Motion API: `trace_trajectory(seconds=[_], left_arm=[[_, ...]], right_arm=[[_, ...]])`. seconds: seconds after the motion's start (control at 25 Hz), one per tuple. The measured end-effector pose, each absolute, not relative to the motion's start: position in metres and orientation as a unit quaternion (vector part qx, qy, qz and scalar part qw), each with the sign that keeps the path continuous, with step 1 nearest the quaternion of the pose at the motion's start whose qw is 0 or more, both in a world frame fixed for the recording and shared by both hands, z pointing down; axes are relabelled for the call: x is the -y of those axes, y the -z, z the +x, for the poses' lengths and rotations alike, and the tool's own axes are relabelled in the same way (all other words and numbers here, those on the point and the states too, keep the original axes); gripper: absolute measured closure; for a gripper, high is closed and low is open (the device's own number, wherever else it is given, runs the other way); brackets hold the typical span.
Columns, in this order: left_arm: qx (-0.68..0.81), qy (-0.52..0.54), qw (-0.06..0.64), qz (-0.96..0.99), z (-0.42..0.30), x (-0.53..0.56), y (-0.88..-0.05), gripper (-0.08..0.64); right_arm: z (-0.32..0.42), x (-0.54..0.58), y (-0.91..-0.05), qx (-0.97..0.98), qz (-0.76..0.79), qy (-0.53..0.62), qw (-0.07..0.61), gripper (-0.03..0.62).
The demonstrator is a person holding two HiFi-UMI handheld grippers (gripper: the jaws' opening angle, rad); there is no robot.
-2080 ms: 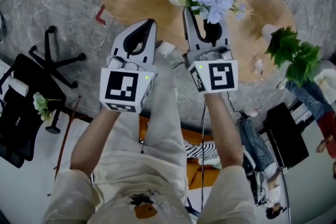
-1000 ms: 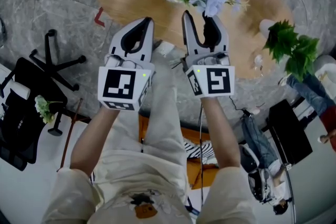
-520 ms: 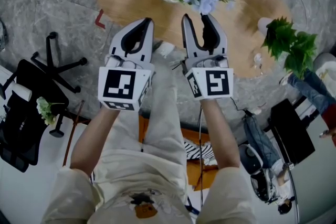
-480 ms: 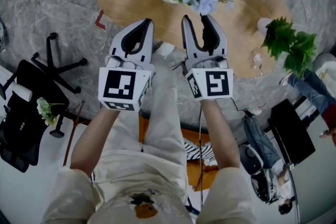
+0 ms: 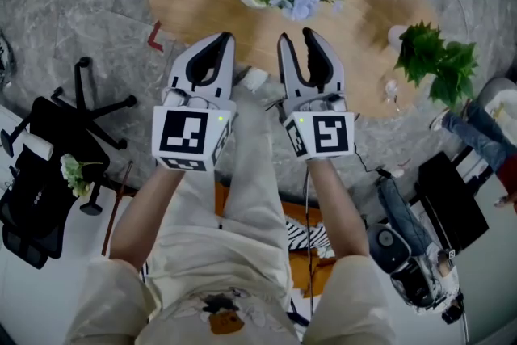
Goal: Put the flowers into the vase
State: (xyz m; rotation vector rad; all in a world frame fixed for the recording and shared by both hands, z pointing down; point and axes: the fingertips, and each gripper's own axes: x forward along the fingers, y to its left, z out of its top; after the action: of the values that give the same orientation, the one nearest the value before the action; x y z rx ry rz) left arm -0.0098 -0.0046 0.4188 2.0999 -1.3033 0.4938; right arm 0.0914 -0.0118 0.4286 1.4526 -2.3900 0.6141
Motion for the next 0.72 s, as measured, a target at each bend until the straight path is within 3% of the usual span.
trace_trajectory(seconds=[0.44,0.72], left_arm=[[0.481,-0.193,0.283,0.807,-0.008,-0.001,-0.353,0.551],[0.474,-0.192,0.27,0.815,-0.002,-0.01,-0.303,0.549]], right_arm=[[0.099,0.005,-0.369,0.815,0.52,-0.223,0.123,0.459],[0.099,-0.008,-0.318,0.817,0.525,-0.21,0.116,0.522]])
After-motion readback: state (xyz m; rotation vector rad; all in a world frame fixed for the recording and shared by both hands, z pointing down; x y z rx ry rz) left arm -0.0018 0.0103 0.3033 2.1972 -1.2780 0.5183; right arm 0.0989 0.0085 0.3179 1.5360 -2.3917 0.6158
